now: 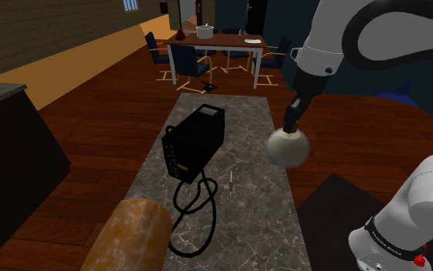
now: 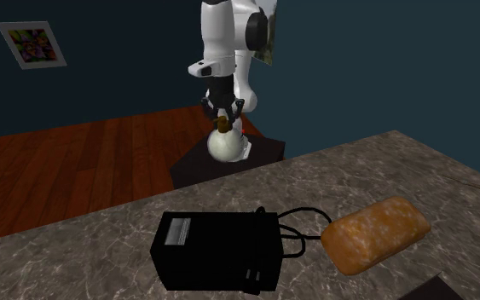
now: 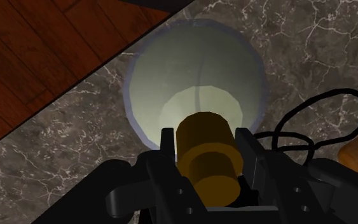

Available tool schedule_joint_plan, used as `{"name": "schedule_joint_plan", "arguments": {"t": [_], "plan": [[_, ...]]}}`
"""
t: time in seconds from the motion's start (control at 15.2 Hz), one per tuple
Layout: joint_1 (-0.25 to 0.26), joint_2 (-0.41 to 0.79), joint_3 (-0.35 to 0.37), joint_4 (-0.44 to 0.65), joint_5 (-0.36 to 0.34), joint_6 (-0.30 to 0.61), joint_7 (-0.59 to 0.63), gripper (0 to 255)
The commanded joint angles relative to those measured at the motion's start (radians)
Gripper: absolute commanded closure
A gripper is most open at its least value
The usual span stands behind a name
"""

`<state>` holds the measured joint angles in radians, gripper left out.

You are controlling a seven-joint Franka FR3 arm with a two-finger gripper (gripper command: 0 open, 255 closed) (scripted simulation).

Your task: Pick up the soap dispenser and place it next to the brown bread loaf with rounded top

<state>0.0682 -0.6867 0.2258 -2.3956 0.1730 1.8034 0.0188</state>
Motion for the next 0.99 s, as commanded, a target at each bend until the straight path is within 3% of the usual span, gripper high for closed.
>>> {"name": "schedule_joint_plan", "arguments": {"t": [0.0, 0.92], "plan": [[-0.002, 0.006, -0.003, 0.032, -0.004, -0.026, 0.001, 255], [-0.012, 0.046, -0.020, 0.249, -0.022, -0.203, 0.012, 255]]}}
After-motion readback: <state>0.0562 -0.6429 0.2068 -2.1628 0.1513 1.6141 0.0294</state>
